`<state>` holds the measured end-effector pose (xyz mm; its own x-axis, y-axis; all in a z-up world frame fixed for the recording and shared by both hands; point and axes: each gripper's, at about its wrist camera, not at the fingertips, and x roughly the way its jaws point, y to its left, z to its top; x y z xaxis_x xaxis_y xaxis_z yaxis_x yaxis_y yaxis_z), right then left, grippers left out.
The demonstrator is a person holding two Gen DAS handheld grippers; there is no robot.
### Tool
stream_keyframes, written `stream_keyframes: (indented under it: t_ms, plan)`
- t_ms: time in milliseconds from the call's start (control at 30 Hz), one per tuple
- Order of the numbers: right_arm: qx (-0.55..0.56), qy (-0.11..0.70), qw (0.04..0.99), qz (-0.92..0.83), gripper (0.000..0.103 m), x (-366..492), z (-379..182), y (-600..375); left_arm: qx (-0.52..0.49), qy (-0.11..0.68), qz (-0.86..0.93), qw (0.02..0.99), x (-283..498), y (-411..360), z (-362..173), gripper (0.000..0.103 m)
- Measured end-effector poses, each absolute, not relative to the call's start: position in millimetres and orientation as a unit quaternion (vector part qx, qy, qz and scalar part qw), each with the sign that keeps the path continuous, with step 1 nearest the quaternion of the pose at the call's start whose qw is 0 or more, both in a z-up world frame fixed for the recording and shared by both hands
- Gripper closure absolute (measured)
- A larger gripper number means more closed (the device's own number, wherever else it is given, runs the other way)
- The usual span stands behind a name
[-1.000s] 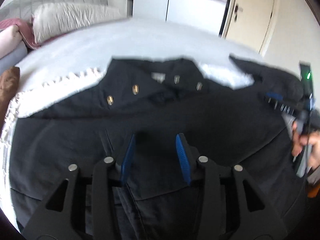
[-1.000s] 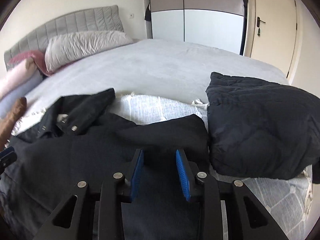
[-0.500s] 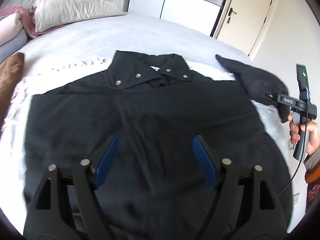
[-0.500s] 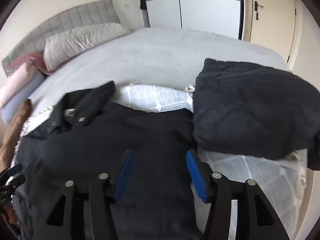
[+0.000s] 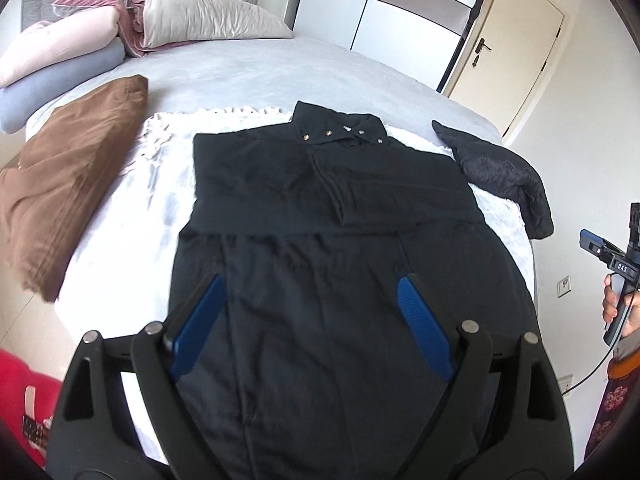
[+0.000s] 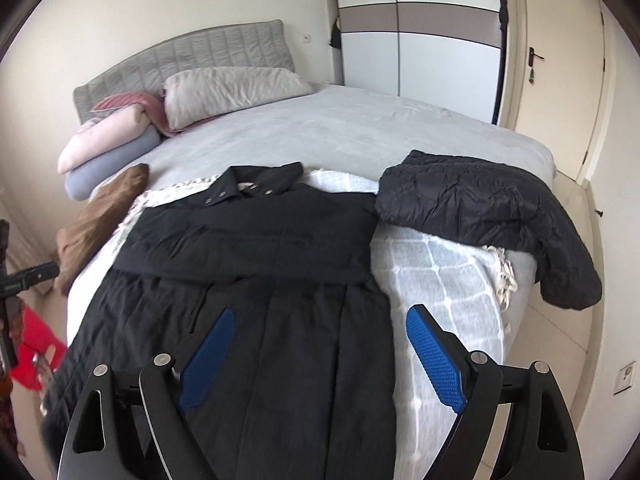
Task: Fold large clothes
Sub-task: 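Grasp the coat hem with the left gripper while the right gripper grasps the hem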
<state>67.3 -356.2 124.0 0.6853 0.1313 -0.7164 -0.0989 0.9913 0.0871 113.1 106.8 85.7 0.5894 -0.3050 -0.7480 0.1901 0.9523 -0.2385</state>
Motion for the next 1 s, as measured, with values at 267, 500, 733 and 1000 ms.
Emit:
stream_keyframes:
  t_ms: [267, 500, 733, 1000]
  plan:
    - [0.066, 0.427, 0.897, 0.092, 0.013, -2, 56, -366, -0.091, 0.480, -0.152, 0.859, 50, 155, 37, 0.014]
    - [0.131, 0.476, 0.866, 0.086, 0.013, -45, -5, -392, -0.147, 0.525, -0.162, 0.823, 15, 191, -13, 0.014]
    - [0.178, 0.493, 0.847, 0.084, 0.013, -63, -25, -412, -0.142, 0.560, -0.154, 0.802, 9, 198, -36, 0.014]
    - [0.204, 0.502, 0.837, 0.082, 0.013, -70, -41, -425, -0.169, 0.605, -0.164, 0.761, 9, 214, -68, 0.015]
